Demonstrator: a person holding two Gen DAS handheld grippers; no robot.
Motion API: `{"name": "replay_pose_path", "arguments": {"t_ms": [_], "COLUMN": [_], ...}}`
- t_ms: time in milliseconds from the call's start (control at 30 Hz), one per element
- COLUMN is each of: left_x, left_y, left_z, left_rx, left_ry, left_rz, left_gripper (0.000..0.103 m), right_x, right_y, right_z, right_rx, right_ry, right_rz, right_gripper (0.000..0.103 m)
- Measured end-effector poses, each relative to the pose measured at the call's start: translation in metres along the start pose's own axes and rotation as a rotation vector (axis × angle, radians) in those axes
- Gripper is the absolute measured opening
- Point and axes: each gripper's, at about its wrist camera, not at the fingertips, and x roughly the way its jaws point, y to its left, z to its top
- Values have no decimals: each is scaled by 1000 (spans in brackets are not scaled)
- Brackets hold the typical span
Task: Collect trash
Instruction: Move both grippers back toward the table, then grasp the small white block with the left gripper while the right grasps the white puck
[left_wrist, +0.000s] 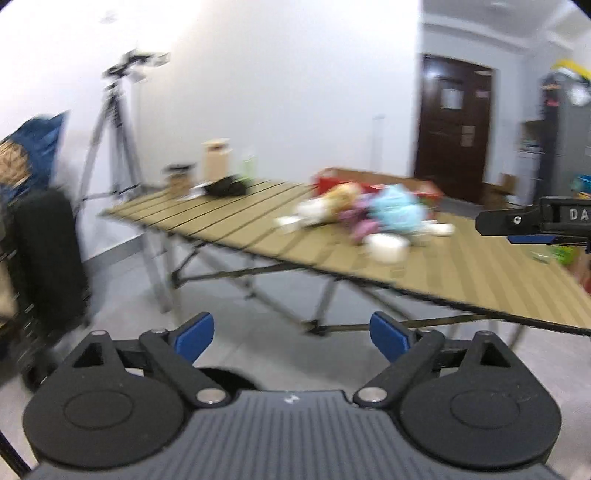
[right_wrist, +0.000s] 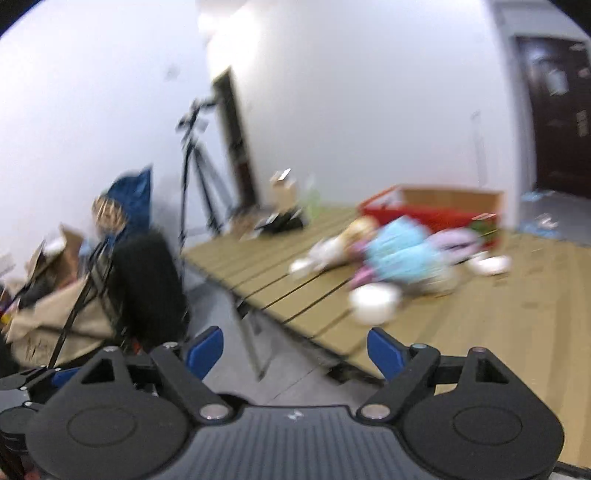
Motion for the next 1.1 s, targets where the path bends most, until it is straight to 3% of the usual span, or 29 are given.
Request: {"name": "replay_pose_path", "arguments": {"t_ms": [100,233,400,433,567,667,700,767,833,867,967,1100], "left_x": [15,73,187,205,289,337,347,360,369,370,368,344], "left_y": [-27,-25,-2,5,29,33,32,29,27,25,26,29], "left_z": [9,26,61,67,97,108,109,108,106,105,104,101], "left_rx": [57,83,138,131,32,6,6,35,47,62,32,12], "left_ry": [-37,-34,9,24,89,143,155,187,191,177,185,179], "left_rz": [-45,9,57,59,32,5,-2,-24,9,29,10,73], "left_gripper": [93,92,85,76,66,60,57,49,28,24,20,19], "right_x": [-23,5,104,123,189,226,240,244,249,250,249,241], "right_y": [-28,-51,-58,-58,-64,-69,-69,-71,-76,-75,-75,-78], "right_z": [-7,-6,1,3,20,31,31,25,20,20,15,15], "right_rx": [9,-15,-1,-3,-15,-48,-66,-47,-1,-18,-43,-26], "right_ry": [-34,-15,31,44,90,136,168,170,187,190,176,164], "right_rz": [-89,-124,-115,-127,-195,-200,-230,-197,-183,-185,-182,-172], "right_gripper": [85,85,84,83,83,79,73,57,56,55,53,52]}}
